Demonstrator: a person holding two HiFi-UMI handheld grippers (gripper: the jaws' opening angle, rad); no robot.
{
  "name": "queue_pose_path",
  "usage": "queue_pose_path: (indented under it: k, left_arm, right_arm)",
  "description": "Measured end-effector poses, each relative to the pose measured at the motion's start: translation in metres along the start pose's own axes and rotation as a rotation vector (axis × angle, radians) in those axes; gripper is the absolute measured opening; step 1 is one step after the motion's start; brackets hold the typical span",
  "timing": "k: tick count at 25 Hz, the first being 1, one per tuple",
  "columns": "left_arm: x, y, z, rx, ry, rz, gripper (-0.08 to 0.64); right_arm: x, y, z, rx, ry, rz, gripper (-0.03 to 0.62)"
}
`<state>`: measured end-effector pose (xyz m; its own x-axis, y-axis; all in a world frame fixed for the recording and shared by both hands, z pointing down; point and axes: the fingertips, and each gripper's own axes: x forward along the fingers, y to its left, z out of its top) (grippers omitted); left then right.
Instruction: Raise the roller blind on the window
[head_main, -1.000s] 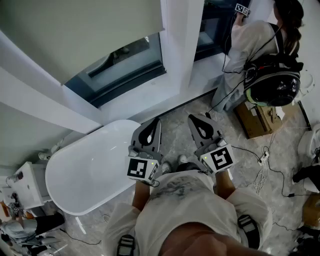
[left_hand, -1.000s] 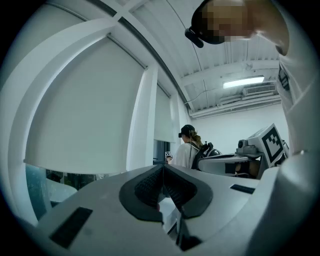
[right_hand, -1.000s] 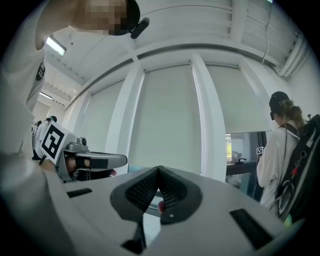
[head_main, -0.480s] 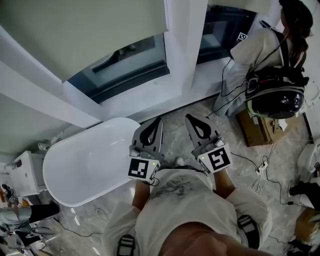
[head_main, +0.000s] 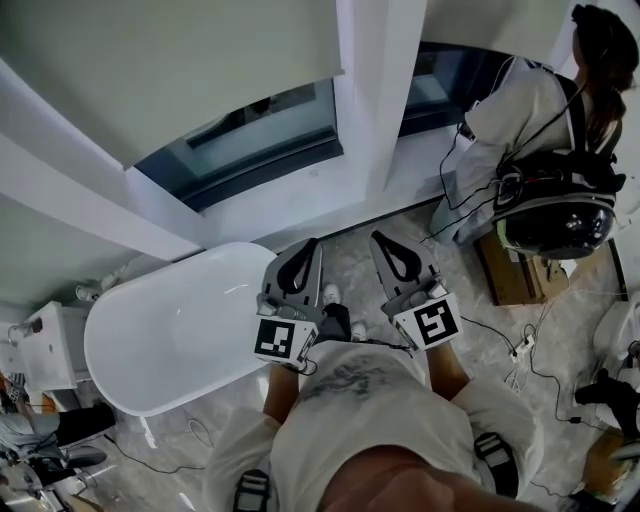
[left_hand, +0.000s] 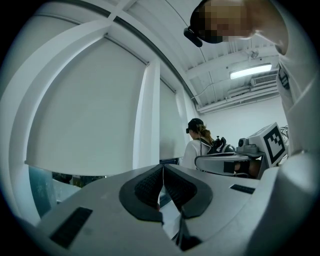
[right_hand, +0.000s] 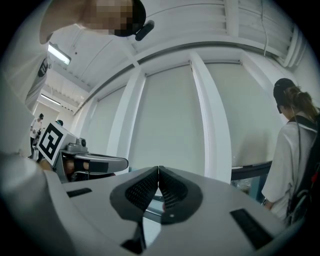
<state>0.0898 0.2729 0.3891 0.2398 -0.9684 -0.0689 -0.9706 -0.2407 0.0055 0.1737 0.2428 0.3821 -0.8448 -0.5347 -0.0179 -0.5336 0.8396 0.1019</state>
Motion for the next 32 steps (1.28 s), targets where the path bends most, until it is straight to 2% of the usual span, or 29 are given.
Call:
queue_pose_path:
  k: [12, 25, 32]
  left_arm:
    - [0.055, 0.057, -0.014, -0.022, 0.011, -0.02, 0.011]
    - [0.115, 0.135, -0.019, -0.031, 0.011, -0.079, 0.011]
    - [0.139, 0.162, -0.017, -0.031, 0.003, -0.12, 0.011]
  right_arm:
    - [0.075, -0.024, -0.015, -0.008, 0.052, 0.014, 0.061]
    - [0.166, -0.053, -0.012, -0.039, 0.053, -0.049, 0.061]
    - [0.2, -0.067, -0.013, -0.055, 0.064, -0.089, 0.061]
